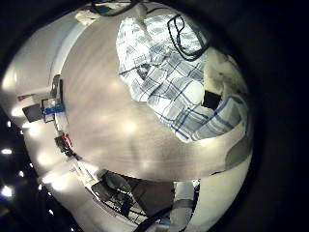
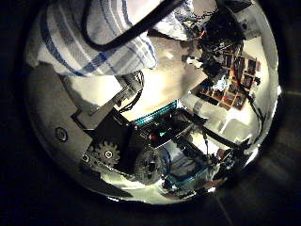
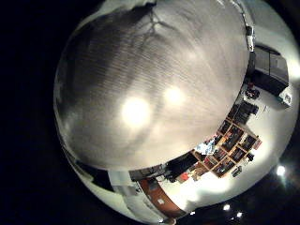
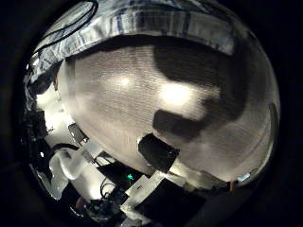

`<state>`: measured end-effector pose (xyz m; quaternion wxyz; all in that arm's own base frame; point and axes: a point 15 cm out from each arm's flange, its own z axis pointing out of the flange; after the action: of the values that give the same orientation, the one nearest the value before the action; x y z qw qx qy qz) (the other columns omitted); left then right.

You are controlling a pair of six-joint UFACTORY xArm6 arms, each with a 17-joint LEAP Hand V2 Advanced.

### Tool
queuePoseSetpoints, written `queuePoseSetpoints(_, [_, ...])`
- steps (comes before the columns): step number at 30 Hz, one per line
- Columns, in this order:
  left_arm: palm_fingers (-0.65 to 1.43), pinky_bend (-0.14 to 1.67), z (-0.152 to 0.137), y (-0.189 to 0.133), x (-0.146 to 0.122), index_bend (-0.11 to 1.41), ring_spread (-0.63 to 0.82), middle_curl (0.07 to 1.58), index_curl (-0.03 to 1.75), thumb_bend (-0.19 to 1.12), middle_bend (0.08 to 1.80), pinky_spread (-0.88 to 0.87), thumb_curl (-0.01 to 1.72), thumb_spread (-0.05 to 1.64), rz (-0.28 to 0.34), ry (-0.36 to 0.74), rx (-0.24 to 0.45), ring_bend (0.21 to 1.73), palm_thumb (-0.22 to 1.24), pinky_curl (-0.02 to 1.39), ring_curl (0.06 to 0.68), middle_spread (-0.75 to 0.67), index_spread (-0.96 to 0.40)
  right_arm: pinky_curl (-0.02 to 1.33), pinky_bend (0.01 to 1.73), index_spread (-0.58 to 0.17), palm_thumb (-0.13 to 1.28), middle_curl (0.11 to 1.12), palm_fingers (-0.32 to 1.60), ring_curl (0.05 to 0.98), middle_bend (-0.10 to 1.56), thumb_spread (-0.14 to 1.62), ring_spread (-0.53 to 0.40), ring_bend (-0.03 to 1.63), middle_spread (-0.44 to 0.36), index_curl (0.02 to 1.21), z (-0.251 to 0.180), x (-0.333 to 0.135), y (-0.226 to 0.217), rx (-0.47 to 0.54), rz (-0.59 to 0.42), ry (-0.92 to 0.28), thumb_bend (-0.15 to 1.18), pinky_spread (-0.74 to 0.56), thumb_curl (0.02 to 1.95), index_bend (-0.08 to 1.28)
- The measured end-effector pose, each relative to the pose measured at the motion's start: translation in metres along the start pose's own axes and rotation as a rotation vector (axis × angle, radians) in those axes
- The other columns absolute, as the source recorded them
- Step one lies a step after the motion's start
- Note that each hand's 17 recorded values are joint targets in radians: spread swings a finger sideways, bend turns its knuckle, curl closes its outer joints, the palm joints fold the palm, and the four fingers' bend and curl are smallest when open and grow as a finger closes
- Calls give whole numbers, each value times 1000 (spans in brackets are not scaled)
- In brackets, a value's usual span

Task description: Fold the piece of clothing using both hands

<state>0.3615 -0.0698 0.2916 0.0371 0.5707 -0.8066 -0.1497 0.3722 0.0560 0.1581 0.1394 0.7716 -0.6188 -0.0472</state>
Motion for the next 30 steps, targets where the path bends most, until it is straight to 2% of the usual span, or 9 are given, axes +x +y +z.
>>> queuePoseSetpoints(1, [1022,1094,0,1,-1,445,-441,1040,1217,-13,965,-624,611,1089,0,1,-1,1379,779,627,520,-563,-722,172,816,-282,448,475,644,332,475,1086,-242,919,-185,273,-1,0,-3,11,5,0,8,-126,325,161])
queuePoseSetpoints(2, [1021,1093,0,1,-1,438,-443,1043,1229,-13,963,-624,613,1089,0,1,-3,1376,778,628,519,-567,-724,205,907,-301,486,500,795,364,511,1098,-258,994,-208,278,-2,-1,-6,25,8,-1,17,-220,334,163])
queuePoseSetpoints(4, [1024,1091,1,2,-2,424,-444,1049,1252,-13,957,-624,616,1089,-1,2,-6,1375,778,629,518,-572,-729,242,1005,-351,548,541,981,387,574,1119,-278,1029,-242,307,-12,-1,-15,81,17,-2,29,-308,345,227])
queuePoseSetpoints(5, [1024,1090,0,2,-3,417,-445,1052,1263,-13,954,-625,617,1089,-3,2,-6,1372,778,630,517,-575,-732,255,1023,-373,579,566,1083,401,617,1133,-281,1043,-253,330,-20,-1,-18,114,22,-3,36,-330,351,286])
queuePoseSetpoints(9, [1030,1083,0,5,-7,384,-447,1062,1301,-13,948,-626,621,1089,-1,2,-8,1366,777,632,515,-584,-737,343,1143,-424,698,677,1219,475,776,1179,-274,1100,-276,477,-28,0,-7,156,34,-2,63,-338,374,540])
queuePoseSetpoints(13, [1035,1071,-1,9,-8,358,-448,1071,1334,-13,938,-624,625,1089,5,10,-10,1362,776,634,515,-592,-741,410,1248,-427,773,764,1200,529,924,1215,-265,1180,-275,606,-44,4,0,204,42,3,71,-306,389,753])
queuePoseSetpoints(20, [1047,1053,-10,23,-6,315,-448,1084,1376,-15,912,-625,625,1096,21,10,-26,1347,757,638,511,-605,-742,511,1380,-391,906,870,1117,617,1094,1221,-252,1297,-258,773,-71,9,22,269,45,4,87,-248,451,977])
queuePoseSetpoints(26, [1062,1038,-11,49,-3,286,-450,1094,1406,-13,899,-628,627,1099,56,20,-97,1336,753,641,509,-616,-739,577,1424,-356,952,911,1059,668,1165,1217,-242,1350,-240,848,-81,14,71,181,48,11,70,-209,496,1045])
queuePoseSetpoints(30, [1067,1030,-25,67,3,271,-451,1099,1422,-13,894,-630,628,1099,85,30,-102,1331,752,644,509,-620,-736,614,1424,-340,964,927,1042,691,1189,1217,-238,1358,-230,878,-117,18,86,241,46,9,51,-196,519,1065])
